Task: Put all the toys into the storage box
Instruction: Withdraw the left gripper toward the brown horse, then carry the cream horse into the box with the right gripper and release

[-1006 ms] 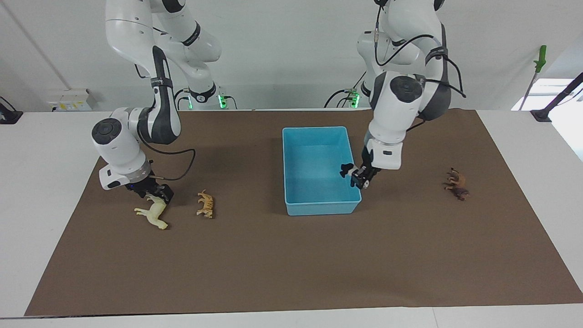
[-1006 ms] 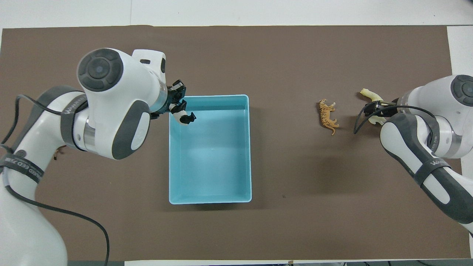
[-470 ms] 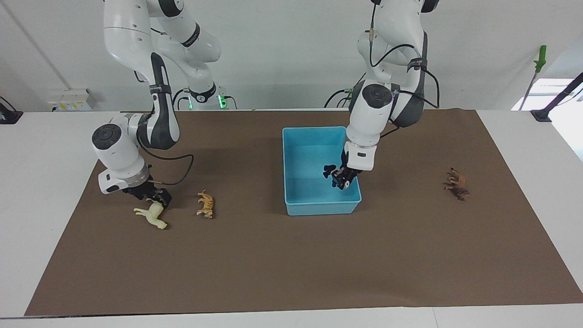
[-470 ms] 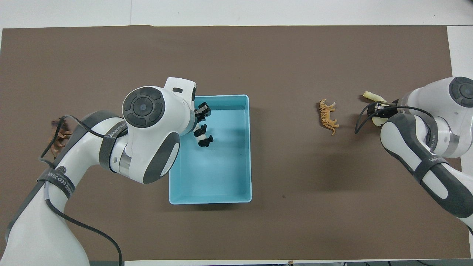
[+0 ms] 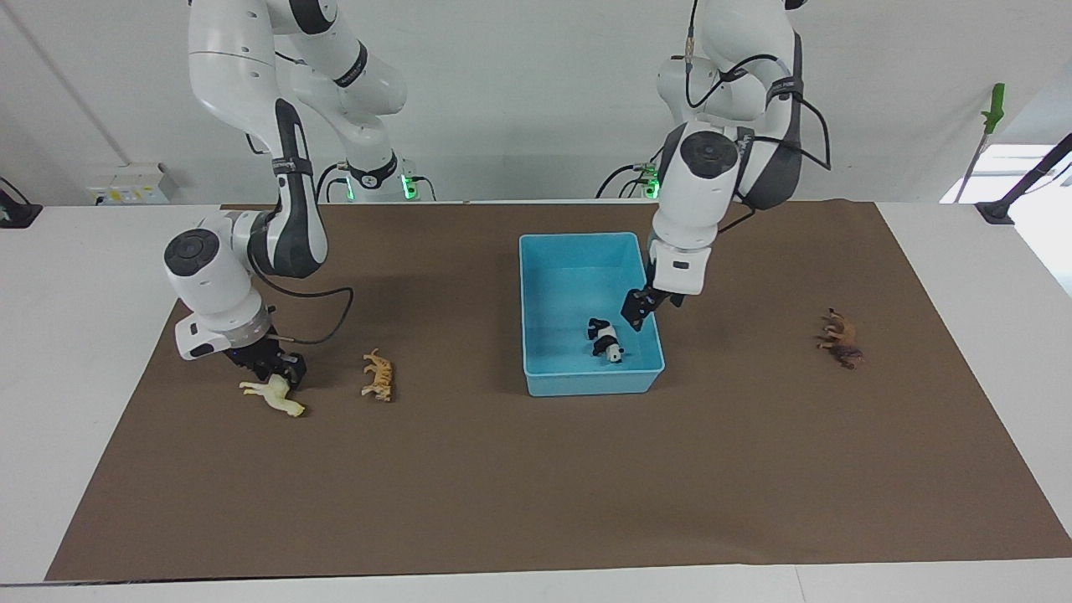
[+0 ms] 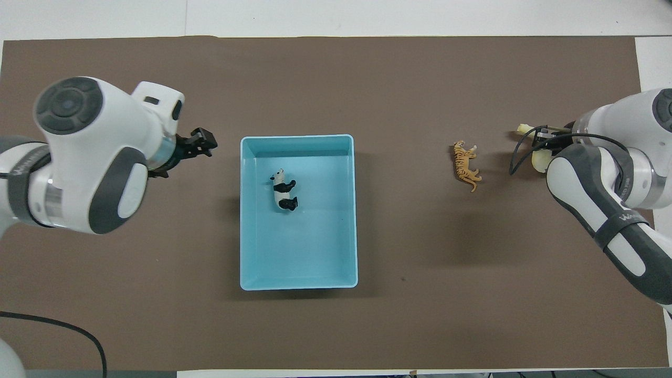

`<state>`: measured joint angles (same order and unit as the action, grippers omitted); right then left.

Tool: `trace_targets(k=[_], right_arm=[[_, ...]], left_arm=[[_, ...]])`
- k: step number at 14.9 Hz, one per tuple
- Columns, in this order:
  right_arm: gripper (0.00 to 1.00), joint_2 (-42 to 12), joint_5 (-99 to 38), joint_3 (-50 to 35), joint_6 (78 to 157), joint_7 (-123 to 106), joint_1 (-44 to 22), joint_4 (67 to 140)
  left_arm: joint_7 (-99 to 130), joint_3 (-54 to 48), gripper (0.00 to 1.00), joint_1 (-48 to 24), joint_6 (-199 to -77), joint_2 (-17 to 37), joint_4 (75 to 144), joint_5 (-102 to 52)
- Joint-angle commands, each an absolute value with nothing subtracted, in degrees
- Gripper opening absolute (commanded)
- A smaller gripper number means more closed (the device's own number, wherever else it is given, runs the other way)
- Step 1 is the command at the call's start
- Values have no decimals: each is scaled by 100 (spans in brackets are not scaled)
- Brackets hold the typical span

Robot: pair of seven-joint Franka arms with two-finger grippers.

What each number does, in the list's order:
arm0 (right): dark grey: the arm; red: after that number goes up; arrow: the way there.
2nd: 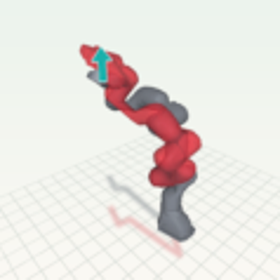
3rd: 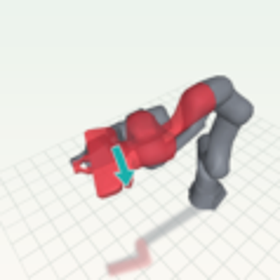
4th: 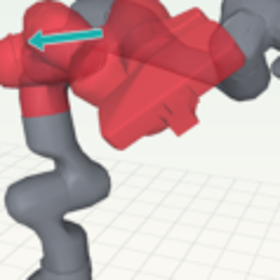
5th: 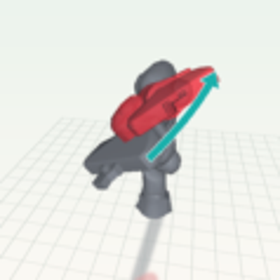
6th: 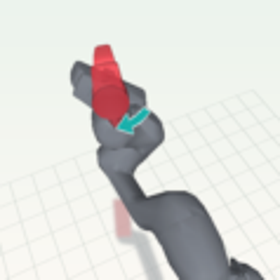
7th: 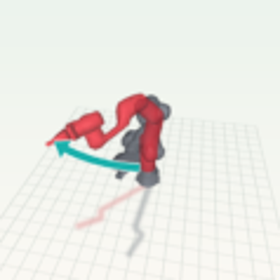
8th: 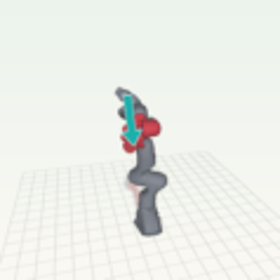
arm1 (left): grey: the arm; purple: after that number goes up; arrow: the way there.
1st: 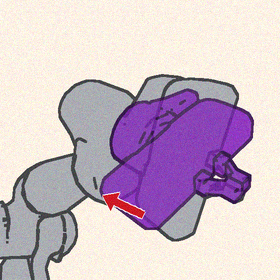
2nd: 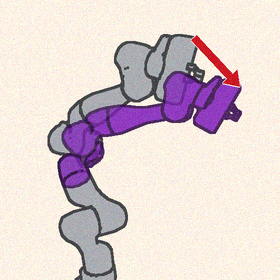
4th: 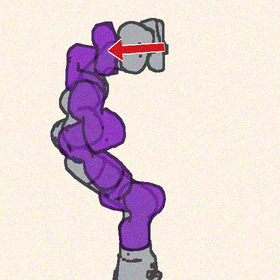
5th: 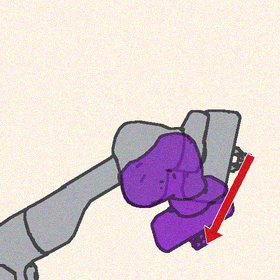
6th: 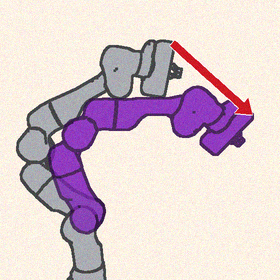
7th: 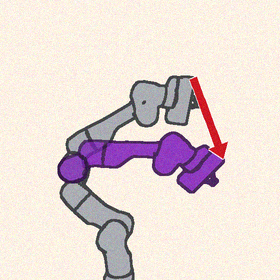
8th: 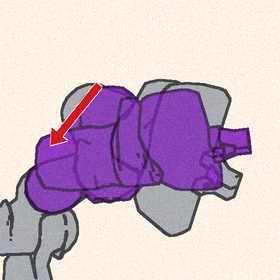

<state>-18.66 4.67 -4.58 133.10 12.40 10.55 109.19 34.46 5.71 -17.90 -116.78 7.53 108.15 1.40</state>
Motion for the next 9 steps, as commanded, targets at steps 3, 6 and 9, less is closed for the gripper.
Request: trace_targets(k=[3, 6, 9], right_arm=[[0, -1960, 448, -527, 12446, 1028, 467, 9739], [0, -1855, 317, -527, 11606, 1317, -68, 9249], [0, -1855, -270, -527, 11074, 2362, -1007, 8640]], left_arm=[[1286, 510, 100, -327, -11951, 694, 11056, 211], [785, 510, 100, 402, -13109, 913, 11468, 211], [686, 501, 100, 808, -13999, 958, 11952, 211]])
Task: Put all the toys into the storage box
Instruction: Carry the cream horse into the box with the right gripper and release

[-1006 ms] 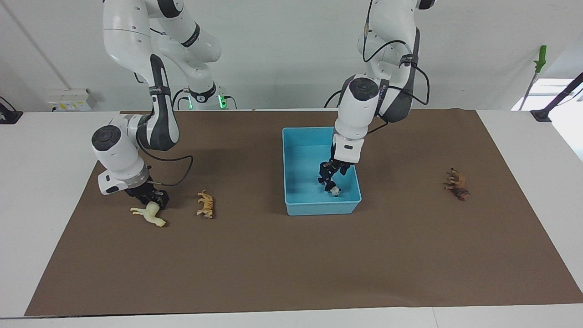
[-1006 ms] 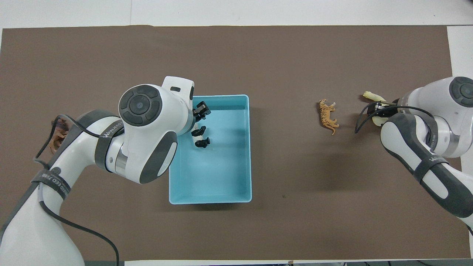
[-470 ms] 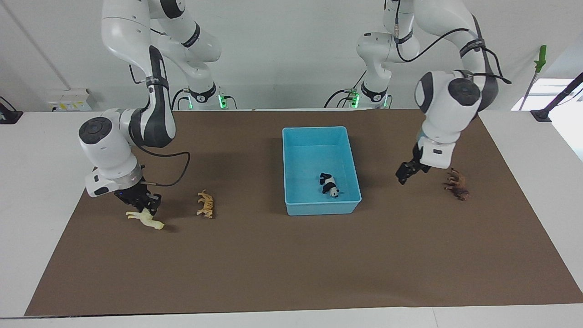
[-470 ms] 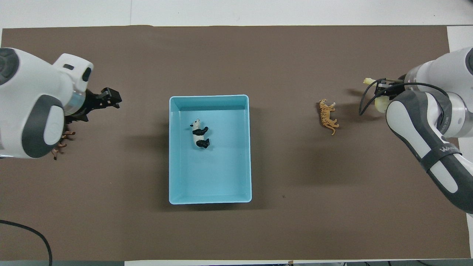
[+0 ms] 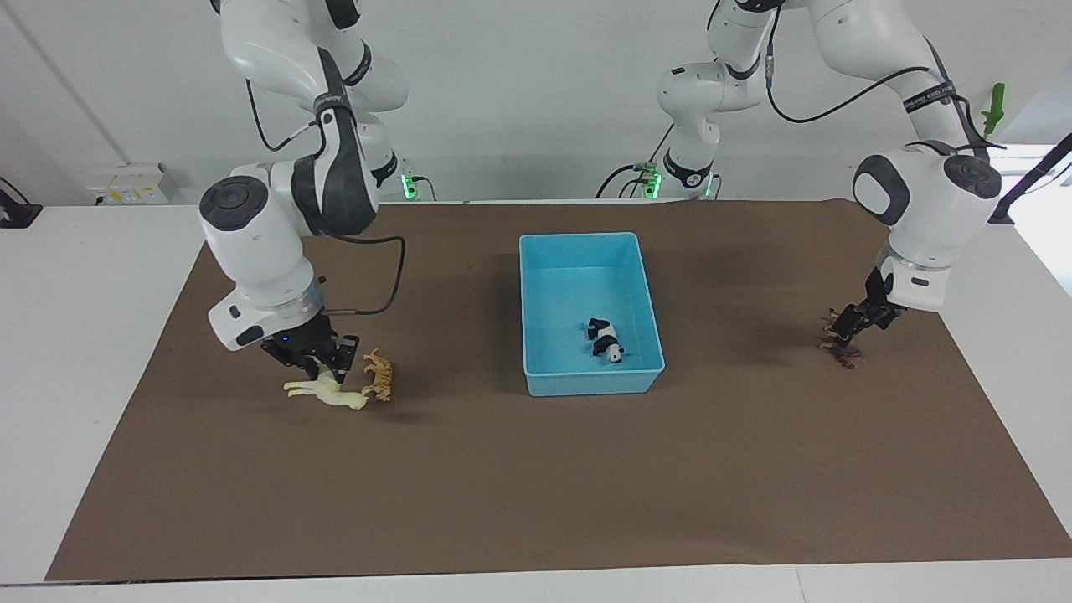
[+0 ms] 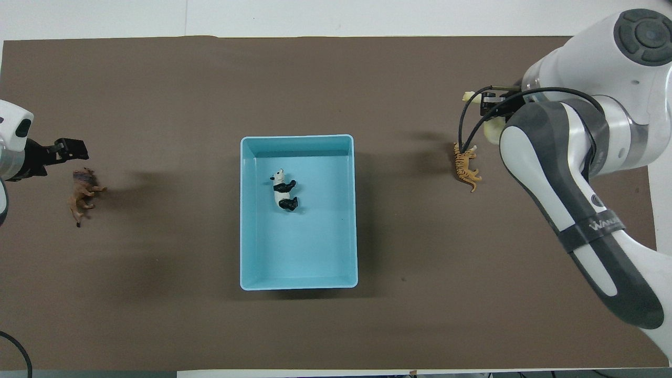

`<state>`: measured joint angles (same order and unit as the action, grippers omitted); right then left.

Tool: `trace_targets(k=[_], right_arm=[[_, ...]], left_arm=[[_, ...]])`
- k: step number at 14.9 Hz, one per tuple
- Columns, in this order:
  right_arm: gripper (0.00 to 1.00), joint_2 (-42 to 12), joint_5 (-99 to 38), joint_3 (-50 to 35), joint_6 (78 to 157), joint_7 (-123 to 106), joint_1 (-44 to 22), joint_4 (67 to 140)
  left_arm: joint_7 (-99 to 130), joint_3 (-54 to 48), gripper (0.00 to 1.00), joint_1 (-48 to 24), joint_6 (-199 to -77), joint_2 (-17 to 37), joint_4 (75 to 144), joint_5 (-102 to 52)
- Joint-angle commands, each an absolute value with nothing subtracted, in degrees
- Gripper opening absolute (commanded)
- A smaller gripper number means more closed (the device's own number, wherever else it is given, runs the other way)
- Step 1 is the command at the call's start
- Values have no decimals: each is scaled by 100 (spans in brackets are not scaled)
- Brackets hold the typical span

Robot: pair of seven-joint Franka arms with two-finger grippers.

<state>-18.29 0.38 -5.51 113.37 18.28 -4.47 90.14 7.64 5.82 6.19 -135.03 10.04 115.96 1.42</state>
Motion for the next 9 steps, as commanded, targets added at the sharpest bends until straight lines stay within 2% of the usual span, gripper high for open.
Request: trace_targets(k=[1, 5, 8, 9], right_arm=[[0, -1854, -377, -527, 11118, 2547, -1350, 8640], [0, -1819, -369, -536, 11566, 2733, -2343, 8736], [0, -1951, -396, -527, 12057, 3468, -3047, 8780], [12, -1960, -387, -527, 12163, 3776, -3180, 8859]], left_arm=[[694, 501, 100, 782, -14053, 1019, 11971, 211], [597, 501, 100, 862, -14246, 1353, 12032, 211], [467, 501, 100, 852, -14309, 1406, 12032, 220], [274, 501, 100, 879, -14387, 1415, 12024, 211]])
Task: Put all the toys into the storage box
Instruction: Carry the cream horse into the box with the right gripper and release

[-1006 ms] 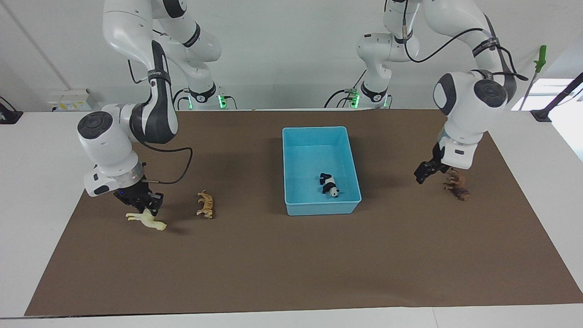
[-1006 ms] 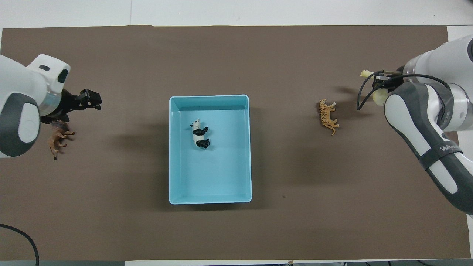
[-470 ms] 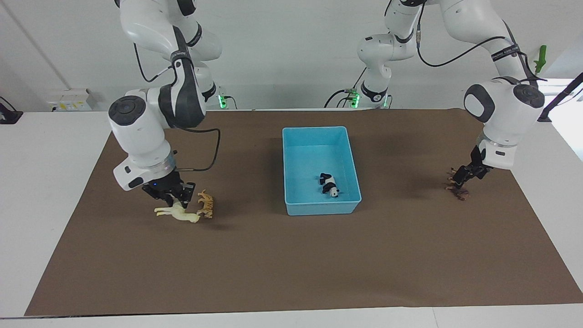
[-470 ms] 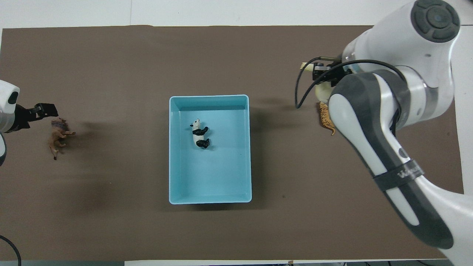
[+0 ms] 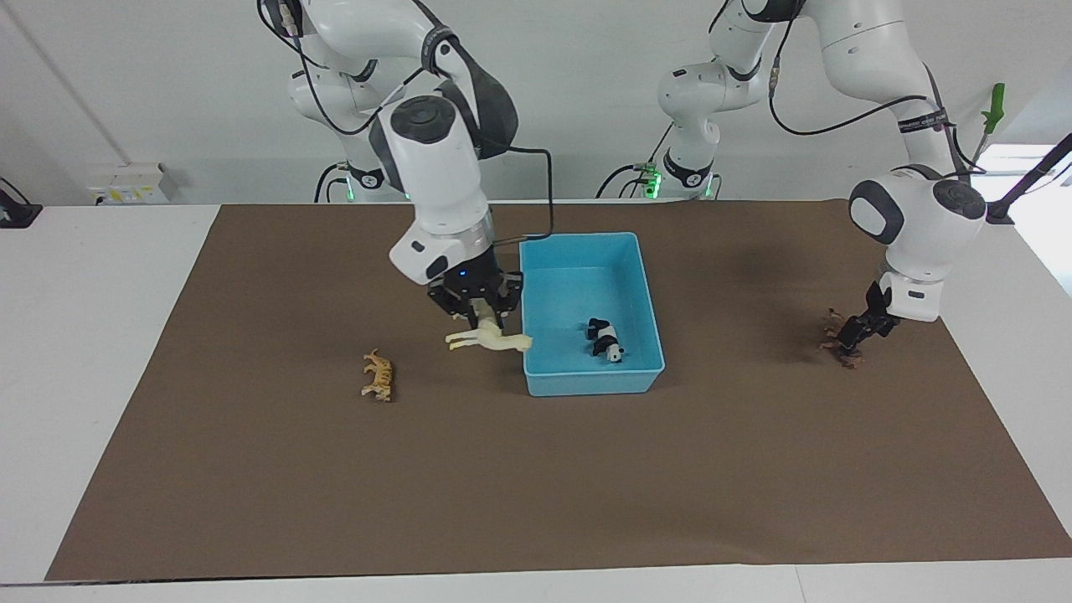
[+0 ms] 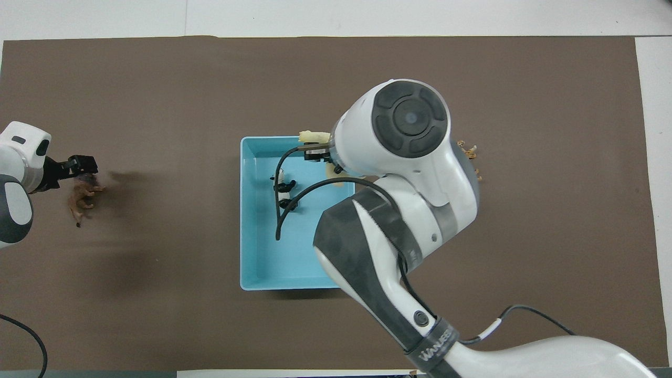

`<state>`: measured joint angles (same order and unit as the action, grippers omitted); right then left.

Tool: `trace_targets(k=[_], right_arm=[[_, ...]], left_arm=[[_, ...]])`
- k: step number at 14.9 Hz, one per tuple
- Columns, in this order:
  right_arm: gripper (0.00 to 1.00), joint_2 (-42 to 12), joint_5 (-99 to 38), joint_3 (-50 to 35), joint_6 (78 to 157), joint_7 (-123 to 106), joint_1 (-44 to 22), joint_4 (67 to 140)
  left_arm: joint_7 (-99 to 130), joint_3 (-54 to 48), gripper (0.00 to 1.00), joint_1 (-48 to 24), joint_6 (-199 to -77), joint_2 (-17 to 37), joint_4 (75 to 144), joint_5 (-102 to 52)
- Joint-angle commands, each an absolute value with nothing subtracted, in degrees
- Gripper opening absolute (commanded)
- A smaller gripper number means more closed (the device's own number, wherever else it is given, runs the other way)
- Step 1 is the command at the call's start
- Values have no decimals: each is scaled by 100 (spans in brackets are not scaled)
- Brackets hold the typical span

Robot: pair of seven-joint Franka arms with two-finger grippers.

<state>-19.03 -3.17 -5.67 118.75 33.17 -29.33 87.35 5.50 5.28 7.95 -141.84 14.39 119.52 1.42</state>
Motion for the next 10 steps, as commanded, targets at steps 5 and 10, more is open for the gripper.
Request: trace_targets(k=[5, 10], right_arm=[[100, -1872, 129, -466, 11235, 3991, -3428, 8711], [100, -1854, 352, -457, 11161, 2160, -2095, 8744]], left_arm=[[35, 501, 100, 879, -14624, 1669, 11988, 211], [35, 501, 61, 896, -14687, 1705, 11988, 211]])
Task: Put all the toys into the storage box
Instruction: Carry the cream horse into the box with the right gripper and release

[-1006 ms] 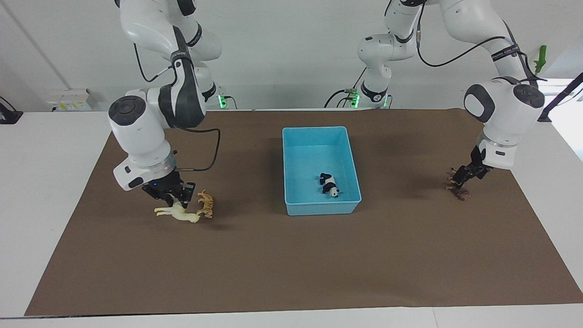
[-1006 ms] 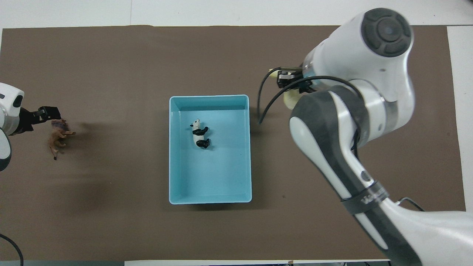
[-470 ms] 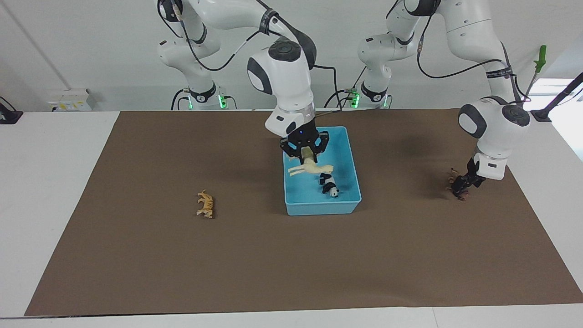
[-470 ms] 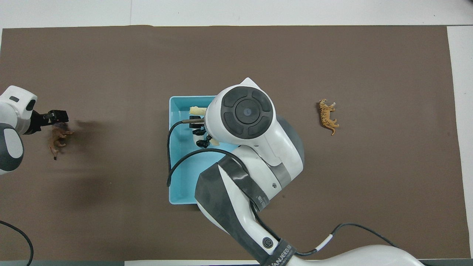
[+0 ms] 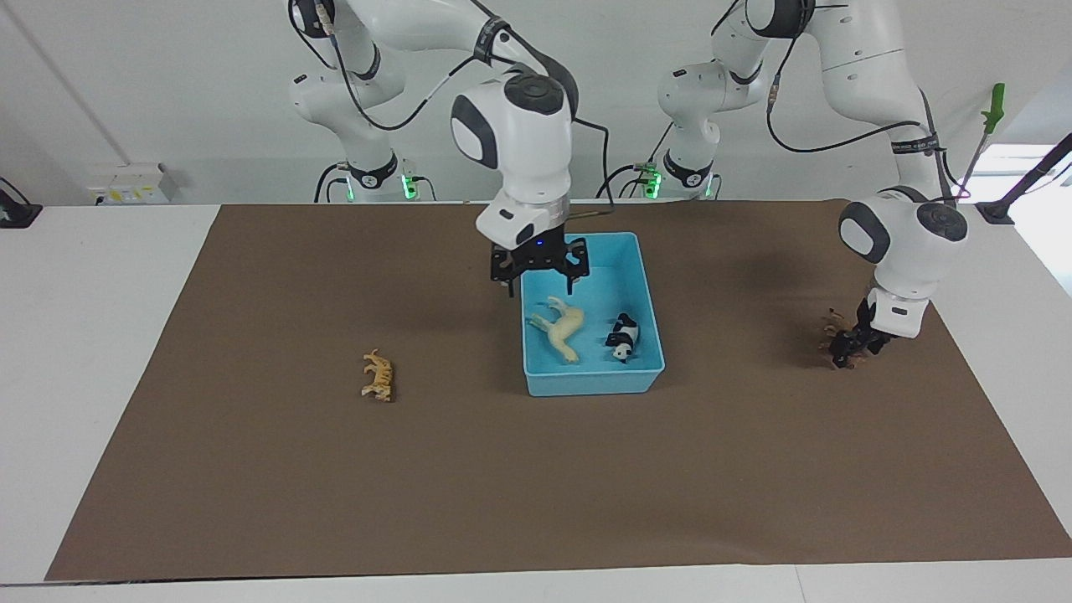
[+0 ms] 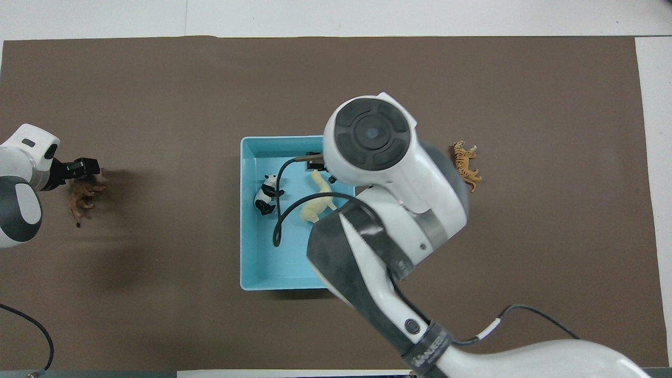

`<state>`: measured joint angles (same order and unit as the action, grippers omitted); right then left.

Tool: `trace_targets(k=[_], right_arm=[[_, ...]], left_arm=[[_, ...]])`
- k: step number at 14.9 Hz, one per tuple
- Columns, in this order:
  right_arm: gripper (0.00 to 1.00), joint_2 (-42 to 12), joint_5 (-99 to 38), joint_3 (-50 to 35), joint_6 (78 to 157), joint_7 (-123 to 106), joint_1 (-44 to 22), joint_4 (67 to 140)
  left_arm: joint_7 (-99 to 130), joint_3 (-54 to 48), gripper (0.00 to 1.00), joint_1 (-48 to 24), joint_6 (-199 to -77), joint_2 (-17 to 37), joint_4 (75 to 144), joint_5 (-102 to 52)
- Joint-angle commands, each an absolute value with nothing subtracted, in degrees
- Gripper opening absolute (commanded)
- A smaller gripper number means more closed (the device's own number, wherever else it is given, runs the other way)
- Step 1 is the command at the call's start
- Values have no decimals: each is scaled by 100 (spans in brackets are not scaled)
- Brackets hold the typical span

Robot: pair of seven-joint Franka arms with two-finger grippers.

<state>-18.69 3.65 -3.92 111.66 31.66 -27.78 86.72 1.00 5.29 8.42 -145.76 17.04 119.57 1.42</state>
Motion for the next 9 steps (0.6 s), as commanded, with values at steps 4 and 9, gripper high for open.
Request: trace_targets(k=[4, 9], right_arm=[[100, -1785, 273, -466, 11898, 1065, -1013, 9375], [100, -1766, 272, -457, 13128, 914, -651, 10519]], left_arm=[[53, 492, 5, 888, -14625, 1696, 11997, 211], [175, 483, 0, 818, -14118, 1722, 11578, 36]])
